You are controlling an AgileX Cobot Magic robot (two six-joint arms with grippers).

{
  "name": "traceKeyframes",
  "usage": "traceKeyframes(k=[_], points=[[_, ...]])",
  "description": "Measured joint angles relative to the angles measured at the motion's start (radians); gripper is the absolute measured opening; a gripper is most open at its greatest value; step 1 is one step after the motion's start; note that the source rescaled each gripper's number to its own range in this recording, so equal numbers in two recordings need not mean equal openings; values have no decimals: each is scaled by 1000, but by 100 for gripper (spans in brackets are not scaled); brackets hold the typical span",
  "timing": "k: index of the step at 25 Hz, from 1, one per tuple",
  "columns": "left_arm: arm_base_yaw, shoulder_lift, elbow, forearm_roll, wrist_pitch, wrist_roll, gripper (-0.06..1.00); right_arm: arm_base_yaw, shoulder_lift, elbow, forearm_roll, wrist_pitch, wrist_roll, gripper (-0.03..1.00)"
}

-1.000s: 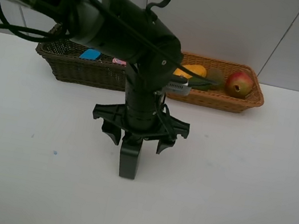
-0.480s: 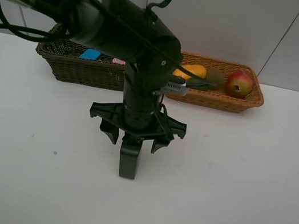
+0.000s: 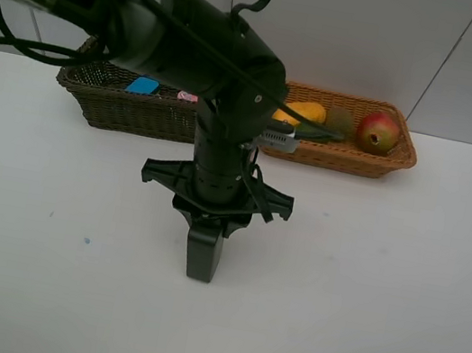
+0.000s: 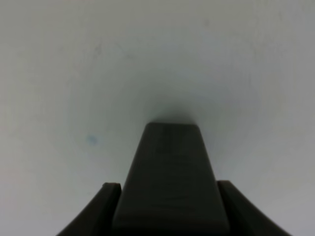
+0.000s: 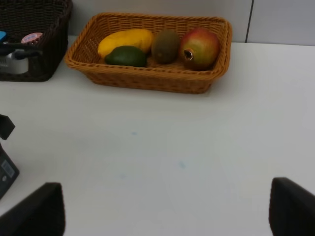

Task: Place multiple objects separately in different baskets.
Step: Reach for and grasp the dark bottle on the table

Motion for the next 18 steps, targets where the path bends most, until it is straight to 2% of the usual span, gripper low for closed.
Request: traceKeyframes(k=[18], points=[[0, 0, -46, -6, 9, 2, 1, 0, 0, 0, 0, 0, 0, 100]])
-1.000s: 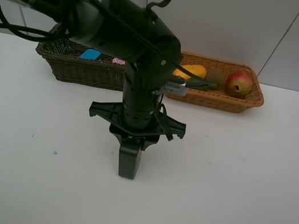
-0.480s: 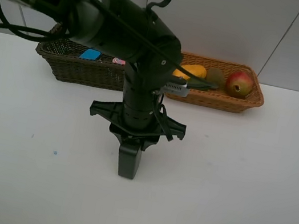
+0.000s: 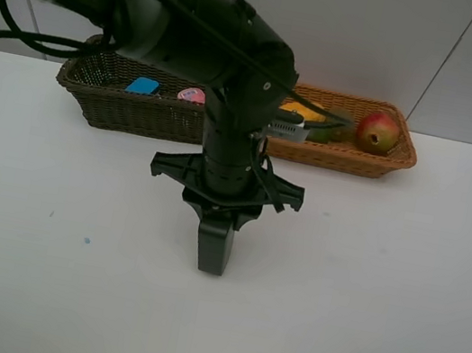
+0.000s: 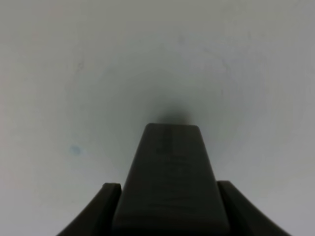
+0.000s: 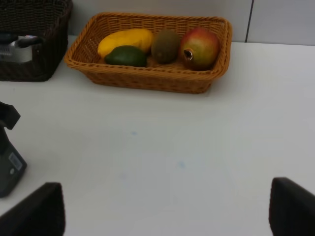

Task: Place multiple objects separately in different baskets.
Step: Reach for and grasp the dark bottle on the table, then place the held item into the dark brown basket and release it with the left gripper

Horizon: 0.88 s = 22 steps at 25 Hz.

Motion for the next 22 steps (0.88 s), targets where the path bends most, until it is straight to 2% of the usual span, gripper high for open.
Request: traceKeyframes(k=[12, 17, 22], points=[[0, -17, -8, 14, 42, -14, 1, 0, 0, 0, 0, 0, 0, 100], [0, -73, -66, 104, 117, -57, 1, 0, 0, 0, 0, 0, 0, 100], [41, -78, -145, 177, 196, -52, 1, 0, 0, 0, 0, 0, 0, 100]])
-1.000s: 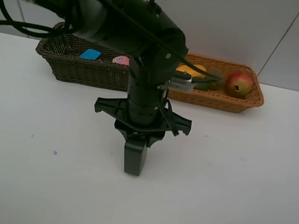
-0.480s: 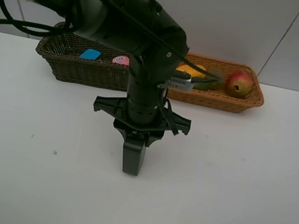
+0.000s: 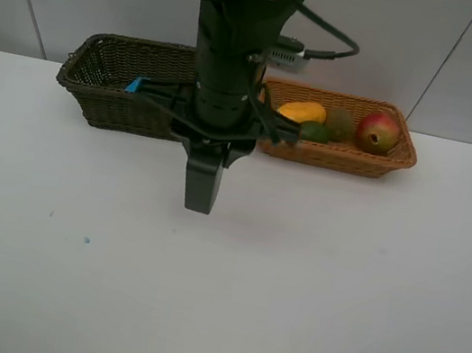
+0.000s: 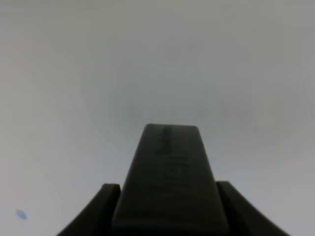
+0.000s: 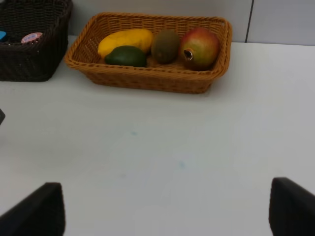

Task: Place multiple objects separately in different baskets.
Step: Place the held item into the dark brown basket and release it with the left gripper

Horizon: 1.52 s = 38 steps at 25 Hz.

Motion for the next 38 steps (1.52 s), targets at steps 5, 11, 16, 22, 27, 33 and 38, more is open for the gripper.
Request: traceKeyframes(k=[5, 11, 16, 22, 27, 33, 38], points=[[82, 0, -81, 11, 1, 72, 1, 0, 0, 0, 0, 0, 0, 100], [202, 0, -143, 17, -65, 194, 1, 0, 0, 0, 0, 0, 0, 100], [279, 0, -149, 20, -162, 264, 1, 0, 0, 0, 0, 0, 0, 100], [354, 0, -149, 20, -247, 312, 1, 0, 0, 0, 0, 0, 0, 100], [402, 0, -149, 27, -280, 333, 1, 0, 0, 0, 0, 0, 0, 100], [435, 1, -149, 47, -323, 340, 1, 0, 0, 0, 0, 0, 0, 100], [449, 10, -149, 66, -359, 363, 1, 0, 0, 0, 0, 0, 0, 100]])
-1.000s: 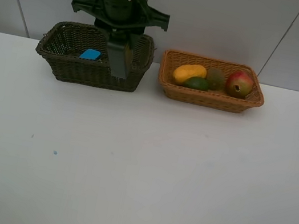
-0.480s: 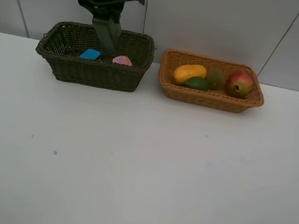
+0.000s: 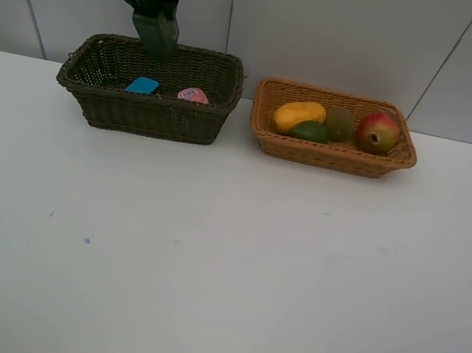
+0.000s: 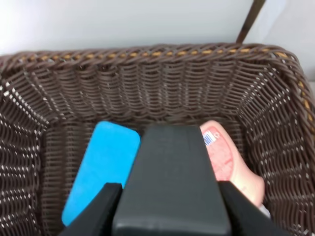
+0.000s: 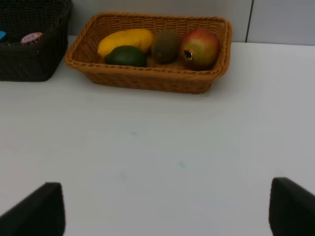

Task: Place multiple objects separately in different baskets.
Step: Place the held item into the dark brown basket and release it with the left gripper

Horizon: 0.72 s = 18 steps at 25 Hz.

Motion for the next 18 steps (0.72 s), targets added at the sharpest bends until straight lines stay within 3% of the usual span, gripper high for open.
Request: traceKeyframes(k=[18], points=[[19, 124, 0, -5, -92, 0, 1, 0, 0, 0, 0, 0, 0, 100]])
